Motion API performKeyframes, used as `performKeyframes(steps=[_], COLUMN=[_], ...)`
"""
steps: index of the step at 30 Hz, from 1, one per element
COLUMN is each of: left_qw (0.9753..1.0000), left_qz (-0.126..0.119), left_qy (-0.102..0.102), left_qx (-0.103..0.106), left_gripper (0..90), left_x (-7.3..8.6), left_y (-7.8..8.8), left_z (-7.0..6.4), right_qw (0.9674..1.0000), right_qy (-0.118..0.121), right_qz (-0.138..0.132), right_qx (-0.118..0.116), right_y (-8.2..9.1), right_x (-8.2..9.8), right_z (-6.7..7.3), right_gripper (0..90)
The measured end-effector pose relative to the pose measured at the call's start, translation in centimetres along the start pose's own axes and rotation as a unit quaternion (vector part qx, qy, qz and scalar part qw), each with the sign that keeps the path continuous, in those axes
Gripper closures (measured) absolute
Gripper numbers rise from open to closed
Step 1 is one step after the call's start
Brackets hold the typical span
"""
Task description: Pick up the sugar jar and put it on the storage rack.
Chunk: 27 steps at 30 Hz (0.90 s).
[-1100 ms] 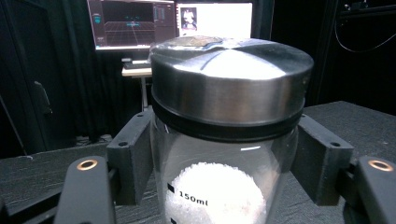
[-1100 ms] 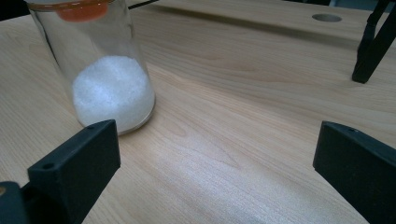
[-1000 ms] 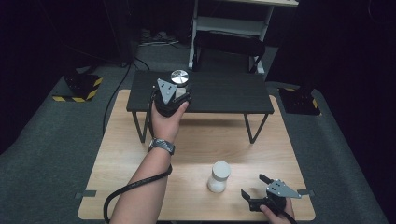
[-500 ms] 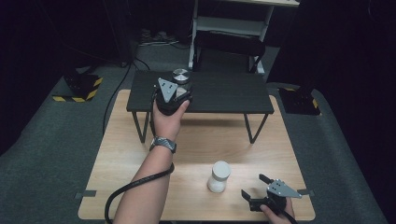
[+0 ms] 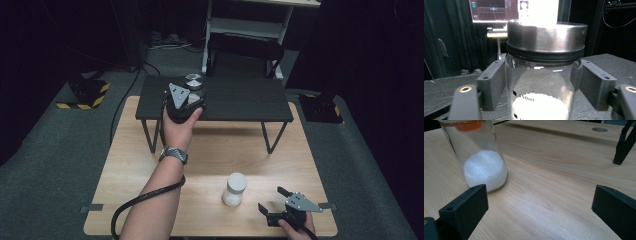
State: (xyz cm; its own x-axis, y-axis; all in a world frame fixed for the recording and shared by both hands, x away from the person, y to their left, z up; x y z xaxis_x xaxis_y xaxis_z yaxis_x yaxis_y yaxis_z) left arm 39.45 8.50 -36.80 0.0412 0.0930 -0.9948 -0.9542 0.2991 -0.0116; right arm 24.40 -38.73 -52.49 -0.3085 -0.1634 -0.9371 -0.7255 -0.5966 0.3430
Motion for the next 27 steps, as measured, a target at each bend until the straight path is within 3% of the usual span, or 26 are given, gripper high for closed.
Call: performKeyframes(steps=[4,8,19,23,27], left_qw=[1.0000,1.0000,0.9999,0.9998,0.9998], left_qz=[-0.002,-0.005,-0.007,-0.011,-0.014], left_qy=[0.006,0.005,0.001,-0.009,0.000], left_qx=[0.004,0.007,0.011,0.015,0.014], left_gripper=[8.0,0.7,0.6,0.6,0.6], left_x=[0.1,0.0,-0.3,-0.2,0.2], left_y=[0.2,0.7,2.8,3.5,4.1], left_z=[0.0,0.0,0.3,0.7,1.0], right_qw=[1.0000,1.0000,1.0000,1.0000,1.0000], right_qy=[0.002,0.005,0.004,0.004,0.004], right_qz=[0.002,0.005,0.002,0.002,0.006], right_qx=[-0.001,-0.001,0.005,0.006,0.004], right_y=[0.0,-0.1,0.1,0.1,0.1], right_x=[0.0,-0.1,0.0,0.1,-0.1], right_z=[0.1,0.1,0.3,0.4,0.3], right_gripper=[0.1,0.1,0.1,0.1,0.1])
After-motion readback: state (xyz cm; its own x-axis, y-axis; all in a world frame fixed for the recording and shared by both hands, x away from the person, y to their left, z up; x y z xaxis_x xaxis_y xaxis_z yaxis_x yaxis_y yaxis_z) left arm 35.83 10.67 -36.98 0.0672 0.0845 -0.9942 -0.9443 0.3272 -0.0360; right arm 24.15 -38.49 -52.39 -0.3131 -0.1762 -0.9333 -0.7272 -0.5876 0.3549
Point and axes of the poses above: each handheld gripper's, and its own axes: y roughly backward along the jaws, x roughly out of its underside, z roughly to its left, the point moved 4 cm from there along -y, roughly forward along the jaws, and after that the axes turned 6 degrees about -y, right-handed, at the moved point
